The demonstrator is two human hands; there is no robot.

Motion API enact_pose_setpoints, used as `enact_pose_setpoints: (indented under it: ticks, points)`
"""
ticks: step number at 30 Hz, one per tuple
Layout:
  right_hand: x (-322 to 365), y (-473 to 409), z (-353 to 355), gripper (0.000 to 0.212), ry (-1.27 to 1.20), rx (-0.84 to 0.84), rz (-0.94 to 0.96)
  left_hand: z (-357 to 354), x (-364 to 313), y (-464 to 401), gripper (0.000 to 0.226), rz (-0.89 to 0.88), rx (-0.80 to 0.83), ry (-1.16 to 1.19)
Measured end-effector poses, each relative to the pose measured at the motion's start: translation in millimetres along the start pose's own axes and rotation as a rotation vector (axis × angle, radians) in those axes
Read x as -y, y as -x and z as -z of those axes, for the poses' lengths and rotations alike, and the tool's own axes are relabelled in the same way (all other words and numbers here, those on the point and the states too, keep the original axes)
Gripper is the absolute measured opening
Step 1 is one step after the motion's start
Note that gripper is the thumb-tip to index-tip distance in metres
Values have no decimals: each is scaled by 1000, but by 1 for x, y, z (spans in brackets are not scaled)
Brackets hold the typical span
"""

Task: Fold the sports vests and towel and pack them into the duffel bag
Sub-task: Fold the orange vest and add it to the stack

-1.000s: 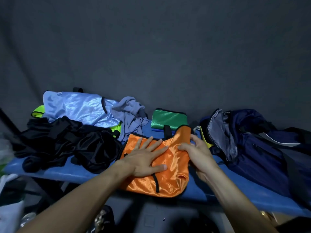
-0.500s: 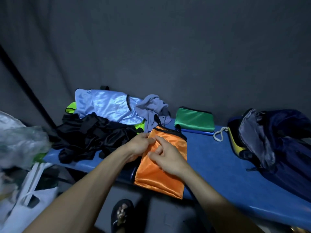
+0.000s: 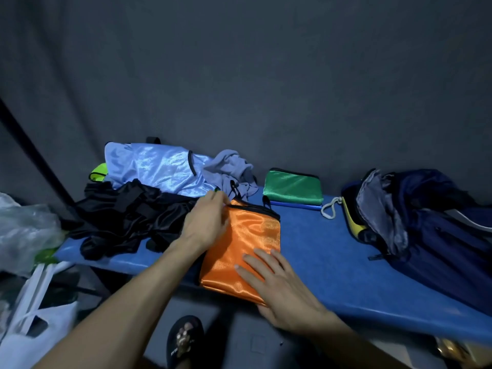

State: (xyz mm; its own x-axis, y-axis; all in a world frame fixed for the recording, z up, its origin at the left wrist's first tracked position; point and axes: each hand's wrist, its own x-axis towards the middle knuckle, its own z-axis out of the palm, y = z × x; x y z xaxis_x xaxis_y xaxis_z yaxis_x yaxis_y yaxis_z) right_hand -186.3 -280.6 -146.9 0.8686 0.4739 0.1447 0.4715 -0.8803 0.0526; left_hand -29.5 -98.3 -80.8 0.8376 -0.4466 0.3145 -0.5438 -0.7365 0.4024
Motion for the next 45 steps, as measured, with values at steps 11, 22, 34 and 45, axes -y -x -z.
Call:
enact_pose_setpoints:
  ticks: [11, 22, 34, 45]
  points:
    - [-17, 9, -9, 51, -104, -257, 92, 18, 5, 54, 80, -259, 722, 81]
    - [-41, 1, 73, 17, -654, -372, -287, 34, -28, 55, 29, -235, 134, -54]
    - [-76, 18, 142, 37, -1721, -794, -623, 56, -102, -23, 31, -184, 5, 752]
    - [-80, 36, 52, 57, -1739, -124, -917, -71, -29, -60, 18, 710, 138, 885]
